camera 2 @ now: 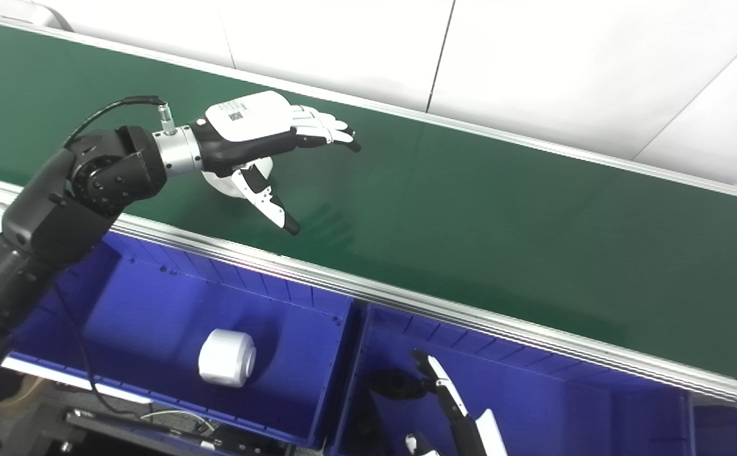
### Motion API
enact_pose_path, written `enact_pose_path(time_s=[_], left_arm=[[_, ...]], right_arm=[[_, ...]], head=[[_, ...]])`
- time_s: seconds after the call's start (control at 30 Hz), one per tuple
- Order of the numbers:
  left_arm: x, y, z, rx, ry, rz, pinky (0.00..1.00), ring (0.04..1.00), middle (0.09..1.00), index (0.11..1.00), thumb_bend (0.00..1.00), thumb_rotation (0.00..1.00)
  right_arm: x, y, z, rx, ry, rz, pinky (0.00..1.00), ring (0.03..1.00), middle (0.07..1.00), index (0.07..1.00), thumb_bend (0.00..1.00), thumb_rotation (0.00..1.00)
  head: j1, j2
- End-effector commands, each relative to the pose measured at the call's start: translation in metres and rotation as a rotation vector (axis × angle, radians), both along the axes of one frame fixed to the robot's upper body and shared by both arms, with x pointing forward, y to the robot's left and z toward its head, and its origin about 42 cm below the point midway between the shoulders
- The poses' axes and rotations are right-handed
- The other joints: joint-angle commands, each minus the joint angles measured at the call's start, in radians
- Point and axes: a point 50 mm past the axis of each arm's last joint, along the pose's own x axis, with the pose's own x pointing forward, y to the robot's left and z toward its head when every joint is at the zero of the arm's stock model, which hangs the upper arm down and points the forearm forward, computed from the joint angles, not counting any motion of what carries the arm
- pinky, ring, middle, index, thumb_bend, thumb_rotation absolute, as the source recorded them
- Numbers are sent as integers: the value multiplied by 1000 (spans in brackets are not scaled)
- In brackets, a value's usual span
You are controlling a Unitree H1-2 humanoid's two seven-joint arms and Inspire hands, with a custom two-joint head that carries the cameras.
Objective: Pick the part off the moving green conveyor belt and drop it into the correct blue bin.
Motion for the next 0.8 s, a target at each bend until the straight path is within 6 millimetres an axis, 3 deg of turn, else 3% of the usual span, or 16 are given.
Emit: enact_pose_path(time_s=[0.0,0.2,0.43,0.57,0.77], left_arm=[[11,6,20,3,-81,-10,917,931,942,885,796,505],[17,12,13,9,-74,0,925,925,935,873,827,477],[20,15,8,6,-50,6,891,908,935,858,878,365],[23,18,6,12,-17,6,801,896,952,865,920,289],[33,21,-3,63,70,26,682,869,984,900,959,264]], right_arm=[[-6,1,9,36,-52,8,850,911,948,933,636,995],[-8,1,10,38,-54,4,849,910,947,932,635,996],[-9,1,11,37,-53,-2,852,911,948,935,638,995],[-10,0,11,37,-54,-4,849,908,945,934,639,1000],[-11,1,13,44,-53,-5,855,911,945,934,633,996]], head=[[-1,1],[-7,2],[-8,3],[-9,2],[-12,4]])
